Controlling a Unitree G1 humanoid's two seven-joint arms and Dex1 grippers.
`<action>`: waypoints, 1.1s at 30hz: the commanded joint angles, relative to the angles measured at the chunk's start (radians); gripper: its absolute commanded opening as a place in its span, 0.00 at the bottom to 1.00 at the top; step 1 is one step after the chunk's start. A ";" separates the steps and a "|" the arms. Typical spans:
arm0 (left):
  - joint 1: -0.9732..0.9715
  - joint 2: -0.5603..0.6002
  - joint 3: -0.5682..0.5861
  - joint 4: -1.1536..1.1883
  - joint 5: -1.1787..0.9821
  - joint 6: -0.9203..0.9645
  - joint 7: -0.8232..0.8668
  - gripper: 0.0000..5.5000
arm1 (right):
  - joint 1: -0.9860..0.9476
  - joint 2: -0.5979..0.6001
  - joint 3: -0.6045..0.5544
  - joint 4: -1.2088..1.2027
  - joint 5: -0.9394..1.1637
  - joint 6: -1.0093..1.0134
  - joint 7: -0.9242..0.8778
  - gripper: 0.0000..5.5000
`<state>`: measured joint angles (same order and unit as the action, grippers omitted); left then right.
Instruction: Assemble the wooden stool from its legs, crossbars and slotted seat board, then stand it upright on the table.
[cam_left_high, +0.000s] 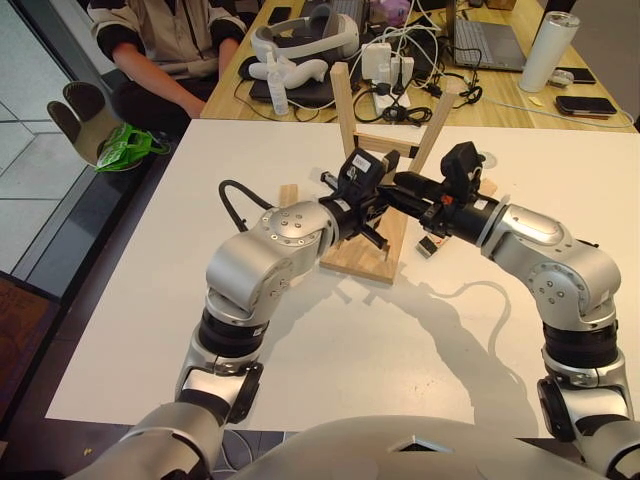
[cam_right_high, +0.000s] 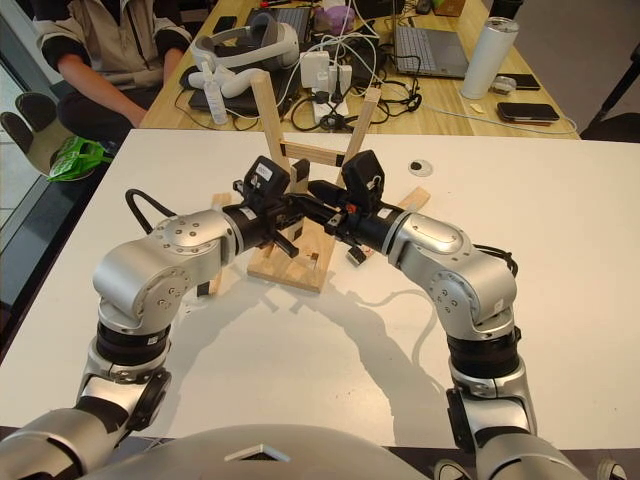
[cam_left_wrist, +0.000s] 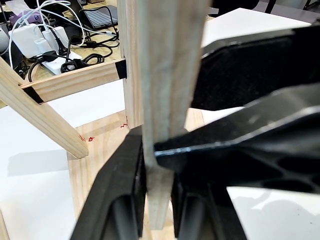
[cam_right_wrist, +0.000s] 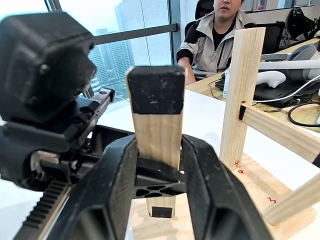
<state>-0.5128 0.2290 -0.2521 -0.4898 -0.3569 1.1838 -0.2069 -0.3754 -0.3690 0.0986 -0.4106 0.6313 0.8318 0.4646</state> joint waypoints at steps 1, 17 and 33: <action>-0.035 -0.002 0.018 0.002 0.031 -0.049 0.007 0.07 | -0.009 0.016 0.015 0.015 -0.003 0.025 -0.005 0.24; 0.004 0.035 0.049 -0.004 0.038 -0.078 -0.028 0.07 | -0.212 0.044 -0.378 0.271 0.145 0.006 -0.140 0.46; -0.006 0.037 -0.050 -0.041 0.014 -0.082 -0.111 0.07 | -0.198 0.333 -0.141 0.199 0.133 0.052 -0.231 0.46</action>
<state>-0.5074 0.2651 -0.2763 -0.5432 -0.3524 1.0978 -0.3164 -0.5663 -0.0753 -0.0807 -0.1685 0.7218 0.8569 0.2250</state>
